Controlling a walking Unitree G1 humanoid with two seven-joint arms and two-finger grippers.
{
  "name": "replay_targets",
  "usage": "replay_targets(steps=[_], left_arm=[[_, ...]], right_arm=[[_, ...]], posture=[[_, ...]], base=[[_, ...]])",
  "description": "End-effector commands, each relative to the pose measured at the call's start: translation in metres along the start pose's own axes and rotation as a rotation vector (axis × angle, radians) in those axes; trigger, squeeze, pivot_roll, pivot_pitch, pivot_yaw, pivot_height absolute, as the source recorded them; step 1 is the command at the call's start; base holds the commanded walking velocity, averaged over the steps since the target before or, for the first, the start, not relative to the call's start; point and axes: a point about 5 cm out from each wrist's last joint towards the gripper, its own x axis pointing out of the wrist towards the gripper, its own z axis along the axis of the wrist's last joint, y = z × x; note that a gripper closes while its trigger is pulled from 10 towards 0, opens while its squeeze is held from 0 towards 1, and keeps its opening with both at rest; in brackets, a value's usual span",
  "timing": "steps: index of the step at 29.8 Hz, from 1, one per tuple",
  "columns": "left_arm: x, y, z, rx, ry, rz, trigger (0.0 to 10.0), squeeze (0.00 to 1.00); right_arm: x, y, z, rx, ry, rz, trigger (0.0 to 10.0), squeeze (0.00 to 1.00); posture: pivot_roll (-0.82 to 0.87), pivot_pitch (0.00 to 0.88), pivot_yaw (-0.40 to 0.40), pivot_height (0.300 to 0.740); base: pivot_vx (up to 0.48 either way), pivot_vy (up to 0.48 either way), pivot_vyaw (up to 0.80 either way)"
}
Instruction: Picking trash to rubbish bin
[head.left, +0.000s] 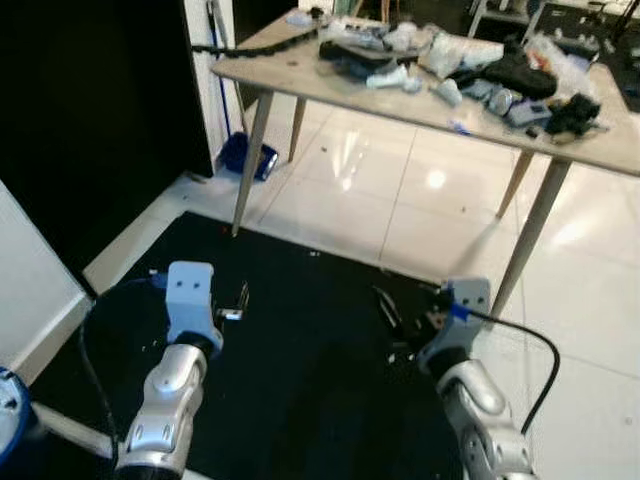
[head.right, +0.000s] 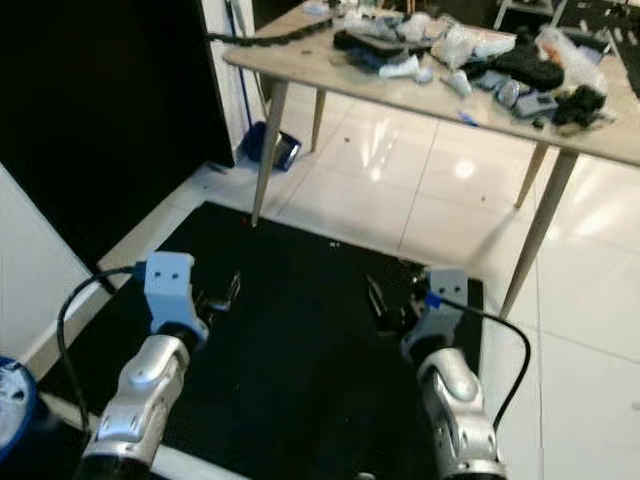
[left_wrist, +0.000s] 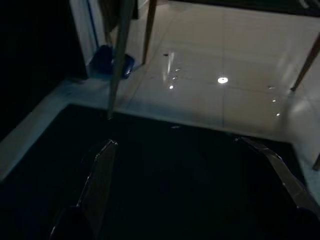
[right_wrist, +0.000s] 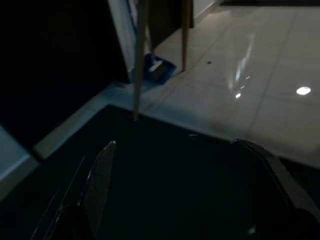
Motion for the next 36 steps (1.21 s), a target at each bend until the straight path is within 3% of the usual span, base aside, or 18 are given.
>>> replay_targets(steps=[1,36], left_arm=[[-0.002,0.004,-0.002,0.002,0.012,0.018,10.0,0.0],[0.001,0.003,0.001,0.0,0.006,0.024,10.0,0.0]], right_arm=[[0.001,0.003,-0.005,0.011,0.013,0.007,10.0,0.0],[0.012,0.009,-0.005,-0.002,0.016,0.04,10.0,0.0]], posture=[[0.01,0.127,-0.046,0.74],[0.01,0.146,-0.048,0.74]], base=[[0.311,0.0,0.0],[0.311,0.0,0.0]])
